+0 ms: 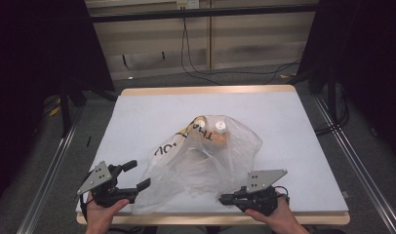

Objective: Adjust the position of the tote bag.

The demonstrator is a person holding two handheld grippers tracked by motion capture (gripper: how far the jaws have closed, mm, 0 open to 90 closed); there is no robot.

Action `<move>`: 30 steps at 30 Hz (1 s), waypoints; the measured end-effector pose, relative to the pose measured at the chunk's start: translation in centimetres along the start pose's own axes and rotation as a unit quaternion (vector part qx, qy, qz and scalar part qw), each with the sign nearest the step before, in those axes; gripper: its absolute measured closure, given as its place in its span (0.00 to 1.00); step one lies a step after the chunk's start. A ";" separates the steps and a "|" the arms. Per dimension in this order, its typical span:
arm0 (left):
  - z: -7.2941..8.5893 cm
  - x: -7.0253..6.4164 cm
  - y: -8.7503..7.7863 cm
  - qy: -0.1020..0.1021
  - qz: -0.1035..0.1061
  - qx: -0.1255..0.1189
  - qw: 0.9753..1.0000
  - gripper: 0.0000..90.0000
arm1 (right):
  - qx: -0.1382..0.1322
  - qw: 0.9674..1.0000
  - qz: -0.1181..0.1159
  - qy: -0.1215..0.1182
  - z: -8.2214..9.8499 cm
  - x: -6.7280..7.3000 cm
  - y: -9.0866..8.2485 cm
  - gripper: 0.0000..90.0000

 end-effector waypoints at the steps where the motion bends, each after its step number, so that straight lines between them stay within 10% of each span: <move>1: 0.0 0.0 0.0 -0.002 0.000 0.000 1.000 0.26 | -0.003 1.000 0.003 -0.001 -0.2 0.0 -0.2 1.00; 30: -0.1 -1.3 -0.6 -0.001 0.004 0.016 1.000 0.28 | -0.087 0.994 0.053 -0.037 -7.1 -3.7 -2.6 1.00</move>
Point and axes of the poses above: each handheld gripper's, and its own axes: y roughly forward along the jaws, z roughly out of its underside, x roughly to its left, the point moved 5 cm from there along y, roughly forward along the jaws, and after that the axes turned 10 degrees about -x, right-handed, at the moved point
